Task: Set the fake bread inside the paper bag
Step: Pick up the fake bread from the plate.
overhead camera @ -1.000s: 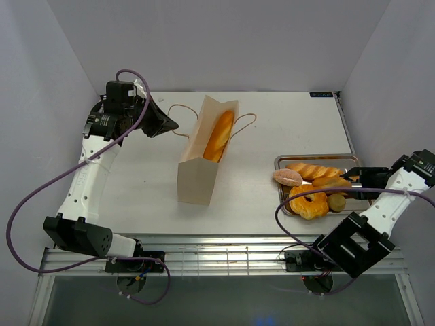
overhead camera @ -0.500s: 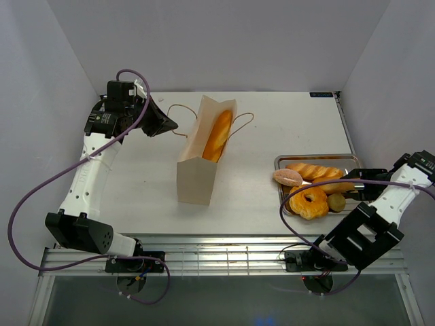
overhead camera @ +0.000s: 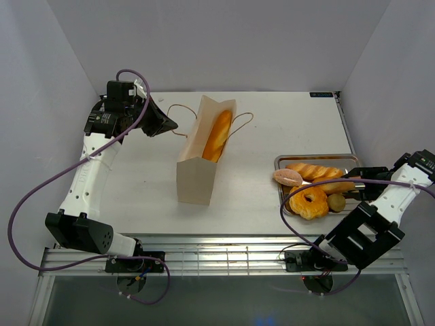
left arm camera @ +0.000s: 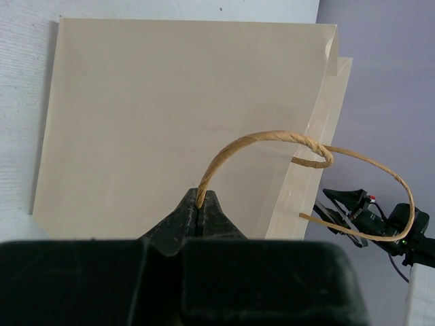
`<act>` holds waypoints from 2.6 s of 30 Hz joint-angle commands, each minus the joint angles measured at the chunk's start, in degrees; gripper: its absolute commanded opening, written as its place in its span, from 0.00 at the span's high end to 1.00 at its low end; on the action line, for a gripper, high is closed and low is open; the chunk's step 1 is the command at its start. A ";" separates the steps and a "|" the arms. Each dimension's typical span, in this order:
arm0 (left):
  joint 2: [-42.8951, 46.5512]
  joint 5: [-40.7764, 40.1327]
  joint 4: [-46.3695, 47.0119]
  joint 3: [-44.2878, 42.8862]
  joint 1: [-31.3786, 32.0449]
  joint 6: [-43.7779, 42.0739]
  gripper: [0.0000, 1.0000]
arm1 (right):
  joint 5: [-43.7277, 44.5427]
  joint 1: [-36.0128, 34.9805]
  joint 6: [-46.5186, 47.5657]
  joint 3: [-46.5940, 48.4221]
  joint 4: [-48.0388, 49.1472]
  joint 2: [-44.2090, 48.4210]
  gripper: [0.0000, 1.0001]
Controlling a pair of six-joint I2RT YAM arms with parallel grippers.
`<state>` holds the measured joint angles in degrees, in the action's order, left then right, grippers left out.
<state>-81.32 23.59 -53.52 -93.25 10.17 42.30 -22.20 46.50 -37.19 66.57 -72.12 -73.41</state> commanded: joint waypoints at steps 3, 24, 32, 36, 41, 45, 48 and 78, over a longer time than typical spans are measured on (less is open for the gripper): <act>1.60 0.58 0.43 0.00 -0.42 -0.12 1.00 | -0.74 0.35 0.71 1.29 0.84 -0.33 0.42; 1.95 0.58 0.96 1.06 -0.42 0.67 1.00 | -0.48 0.35 -0.43 -0.03 5.05 -2.88 0.41; 1.43 0.40 1.05 0.79 -0.42 0.67 1.00 | -0.48 0.34 -1.04 -1.00 6.46 -3.85 0.42; 1.08 0.40 1.13 0.62 -0.42 0.67 1.00 | -0.04 0.26 -1.04 -1.52 6.81 -4.20 0.42; 0.72 0.40 1.22 0.53 -0.33 0.67 1.00 | 0.13 0.00 -1.39 -2.23 7.60 -4.82 0.44; 0.46 0.22 1.22 0.09 -0.42 0.41 1.00 | 0.40 -0.53 -1.57 -2.93 8.48 -5.17 0.49; 0.20 0.31 1.22 -0.44 -0.42 0.32 1.00 | 0.22 -0.62 -2.01 -4.07 9.27 -4.90 0.56; 0.46 2.24 1.13 -0.70 -0.51 0.23 1.00 | -1.18 -0.80 -5.09 5.85 1.10 -1.92 0.92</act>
<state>-82.28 24.88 -53.10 -92.86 9.91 42.89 -23.75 45.67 -42.02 68.31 -68.97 -77.56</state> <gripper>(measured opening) 0.026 0.405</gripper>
